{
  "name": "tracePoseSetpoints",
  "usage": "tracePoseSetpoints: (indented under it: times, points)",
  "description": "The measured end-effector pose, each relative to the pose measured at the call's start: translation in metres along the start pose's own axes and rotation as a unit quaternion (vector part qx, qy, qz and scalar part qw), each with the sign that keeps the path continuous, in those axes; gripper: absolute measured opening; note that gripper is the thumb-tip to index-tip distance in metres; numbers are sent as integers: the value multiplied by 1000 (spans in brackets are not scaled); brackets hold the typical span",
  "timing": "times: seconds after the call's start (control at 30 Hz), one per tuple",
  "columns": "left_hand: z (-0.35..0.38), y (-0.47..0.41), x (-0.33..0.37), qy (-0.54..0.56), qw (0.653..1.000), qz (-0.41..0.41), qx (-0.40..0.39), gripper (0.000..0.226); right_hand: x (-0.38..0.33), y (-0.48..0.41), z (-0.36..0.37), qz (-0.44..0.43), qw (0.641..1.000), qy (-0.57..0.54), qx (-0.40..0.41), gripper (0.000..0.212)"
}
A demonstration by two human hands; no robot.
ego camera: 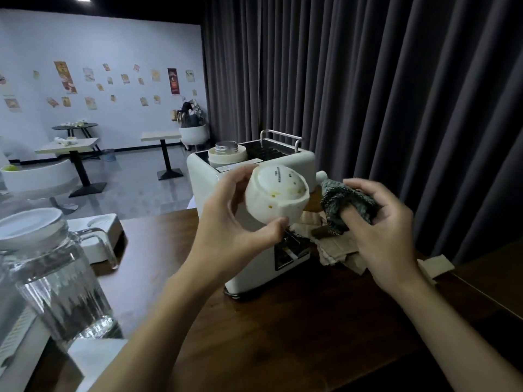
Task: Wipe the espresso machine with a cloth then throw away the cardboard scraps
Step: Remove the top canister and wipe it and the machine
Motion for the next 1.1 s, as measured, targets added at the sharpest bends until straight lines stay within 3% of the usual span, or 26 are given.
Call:
tracePoseSetpoints:
  times: [0.4,0.73,0.93,1.1]
  points:
    - [52,41,-38,6,994,-95,-56,73,4,27,-21,13,998,23,-50,32]
    - [59,53,-51,18,995,-93,-21,68,15,44,-16,51,980,23,-191,32]
    - [58,54,-52,47,992,-117,-14,71,12,46,-8,-13,978,79,-191,31]
    - [54,52,-44,75,988,-130,-35,73,11,36,-6,-2,981,88,-173,30]
Point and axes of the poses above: each hand's wrist, its own y-axis away from the middle knuckle, its own z-axis out of the palm, x = y × z, the point moved 3 cm from there along -y, towards the middle knuckle, and after that the axes turned 7 degrees about y, right-handed, at the moved point
